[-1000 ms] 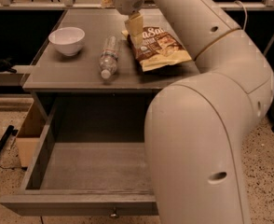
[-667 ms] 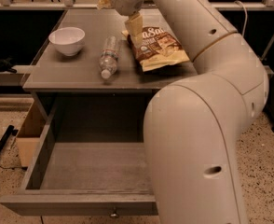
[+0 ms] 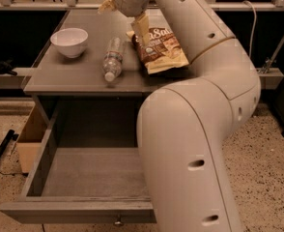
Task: Place water bottle into top drawer
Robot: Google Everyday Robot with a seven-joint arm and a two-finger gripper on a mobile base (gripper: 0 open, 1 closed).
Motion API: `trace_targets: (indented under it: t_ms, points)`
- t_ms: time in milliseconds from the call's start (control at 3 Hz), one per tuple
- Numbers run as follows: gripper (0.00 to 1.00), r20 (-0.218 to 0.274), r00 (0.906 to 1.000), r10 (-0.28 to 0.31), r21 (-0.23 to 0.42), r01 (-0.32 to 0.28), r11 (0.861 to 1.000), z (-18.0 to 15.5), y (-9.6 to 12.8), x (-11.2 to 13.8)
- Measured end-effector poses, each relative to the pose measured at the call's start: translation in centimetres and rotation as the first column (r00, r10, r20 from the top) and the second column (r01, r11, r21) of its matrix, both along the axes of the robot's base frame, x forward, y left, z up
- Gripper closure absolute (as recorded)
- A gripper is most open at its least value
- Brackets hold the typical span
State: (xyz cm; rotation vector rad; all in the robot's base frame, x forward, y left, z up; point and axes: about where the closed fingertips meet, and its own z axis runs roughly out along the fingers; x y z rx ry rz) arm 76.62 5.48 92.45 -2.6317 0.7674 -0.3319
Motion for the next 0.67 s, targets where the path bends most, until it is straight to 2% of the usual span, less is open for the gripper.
trace_targets:
  t_ms: [333,667]
  points:
    - [0.0,0.0,1.0,0.003,-0.003,-0.003,1.0,0.0,-0.01,0.02]
    - [0.0,0.018,0.9977,0.066,-0.086,-0.064,0.994,0.24,0.55,-0.28]
